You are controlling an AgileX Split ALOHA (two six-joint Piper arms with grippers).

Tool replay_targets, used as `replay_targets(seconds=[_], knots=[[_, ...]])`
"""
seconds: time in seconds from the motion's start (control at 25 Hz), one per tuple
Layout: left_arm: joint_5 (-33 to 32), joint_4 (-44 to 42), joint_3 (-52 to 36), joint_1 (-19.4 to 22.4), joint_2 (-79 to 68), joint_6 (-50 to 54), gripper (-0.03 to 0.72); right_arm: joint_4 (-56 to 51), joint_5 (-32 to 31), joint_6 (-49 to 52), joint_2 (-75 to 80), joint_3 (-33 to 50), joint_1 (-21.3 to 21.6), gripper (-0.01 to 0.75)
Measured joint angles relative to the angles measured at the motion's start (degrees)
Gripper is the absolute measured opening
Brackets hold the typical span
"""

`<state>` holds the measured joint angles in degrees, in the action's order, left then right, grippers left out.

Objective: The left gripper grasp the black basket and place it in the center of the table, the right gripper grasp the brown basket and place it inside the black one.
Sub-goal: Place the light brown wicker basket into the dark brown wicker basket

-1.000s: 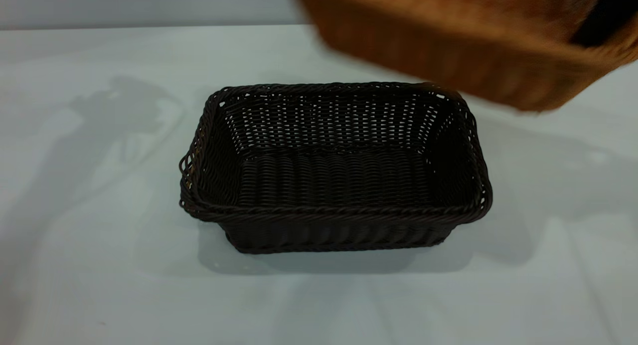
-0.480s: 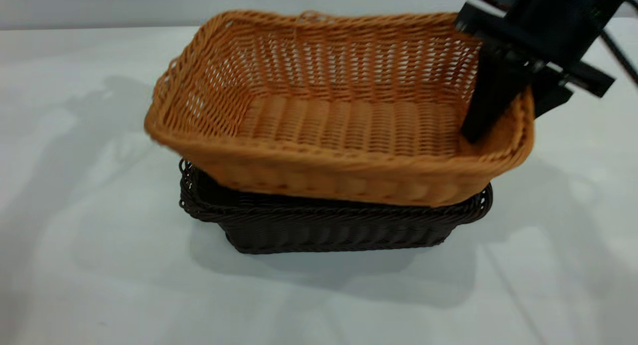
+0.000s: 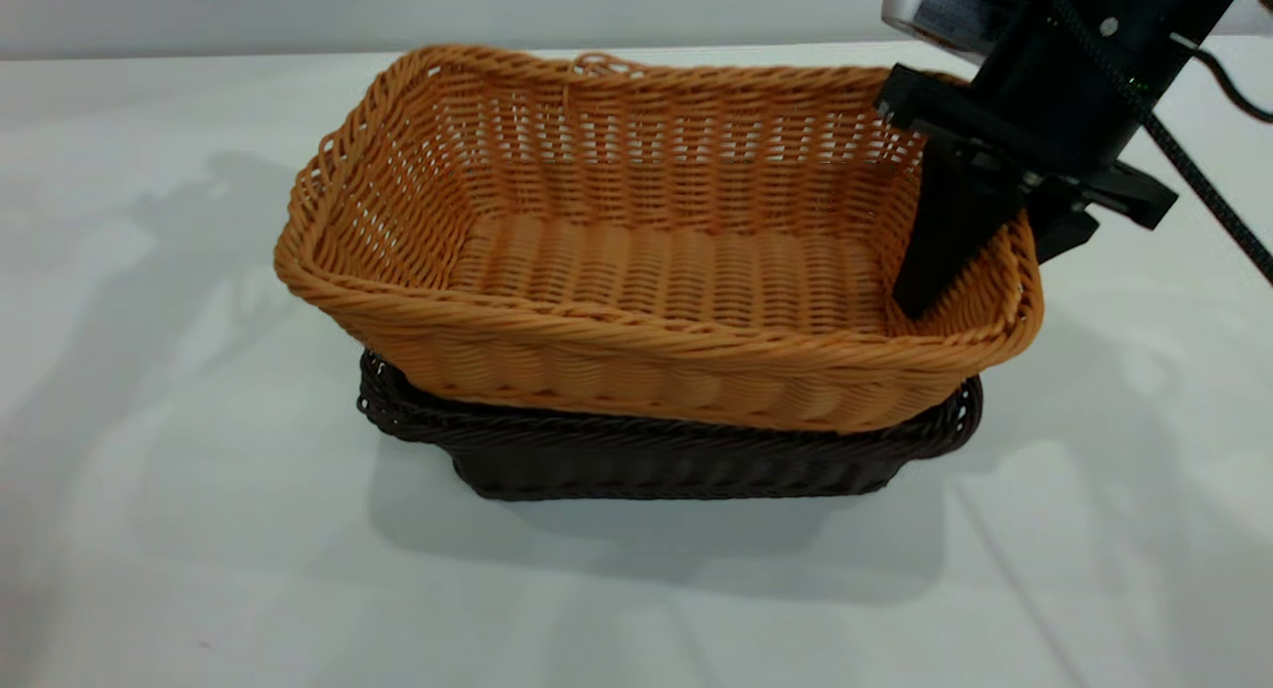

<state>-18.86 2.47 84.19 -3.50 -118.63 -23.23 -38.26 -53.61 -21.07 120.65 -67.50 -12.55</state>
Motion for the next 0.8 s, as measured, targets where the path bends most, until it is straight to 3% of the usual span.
replay_targets(seconds=[0.6,0.8], knots=[[0.0,0.0,0.0,0.0,0.0,0.2,0.573,0.1,12.8,-1.6,1.5,-0.1,0.0,0.125],[-0.1,0.0,0.0,0.0,0.0,0.2,0.573,-0.1,13.4,-1.1,1.5,-0.1,0.0,0.124]])
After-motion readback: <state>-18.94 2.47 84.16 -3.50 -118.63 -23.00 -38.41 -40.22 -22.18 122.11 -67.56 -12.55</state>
